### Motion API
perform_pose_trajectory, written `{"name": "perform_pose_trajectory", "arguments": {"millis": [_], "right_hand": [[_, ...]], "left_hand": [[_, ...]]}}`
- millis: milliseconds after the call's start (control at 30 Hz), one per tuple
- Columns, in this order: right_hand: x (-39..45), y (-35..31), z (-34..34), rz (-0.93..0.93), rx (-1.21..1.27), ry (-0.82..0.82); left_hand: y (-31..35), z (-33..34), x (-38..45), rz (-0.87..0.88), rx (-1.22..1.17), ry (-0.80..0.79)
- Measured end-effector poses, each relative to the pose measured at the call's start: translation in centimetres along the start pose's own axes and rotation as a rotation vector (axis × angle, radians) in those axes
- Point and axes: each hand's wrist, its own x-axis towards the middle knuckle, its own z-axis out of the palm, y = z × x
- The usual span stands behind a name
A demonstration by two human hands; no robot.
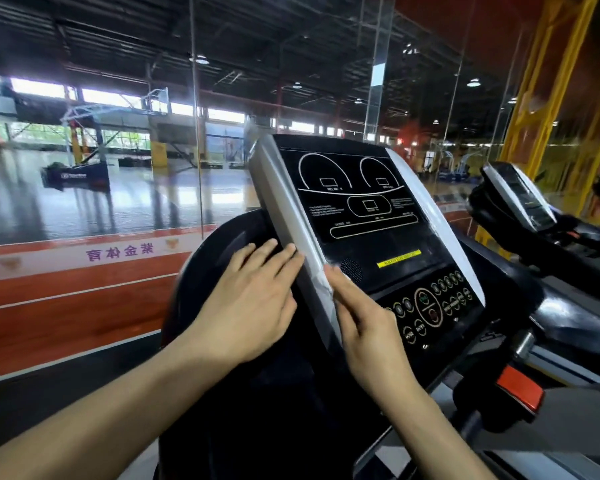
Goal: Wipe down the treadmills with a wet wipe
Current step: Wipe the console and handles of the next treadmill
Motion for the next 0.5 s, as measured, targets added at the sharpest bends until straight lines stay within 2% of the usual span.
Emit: {"name": "perform_pose_trajectory", "arguments": {"millis": [200,333,433,500], "right_hand": [[10.5,-2.8,1.4,-0.016,-0.234,-0.05],[17.5,-4.3,3.3,-0.035,-0.239,-0.082],[18.2,-4.3,3.7,-0.047,-0.166,-0.105],[15.5,-3.4,2.9,-0.077,-0.144,-0.095]], "left_hand": [[-0.2,0.0,0.0,-0.009,0.035,0.004],[-0.3,0.0,0.1,0.024,0.039,-0.016],[-0.3,0.0,0.0,0.034,0.028,-0.001],[-0.2,0.1,-0.1,0.035,0.019,0.018]]}}
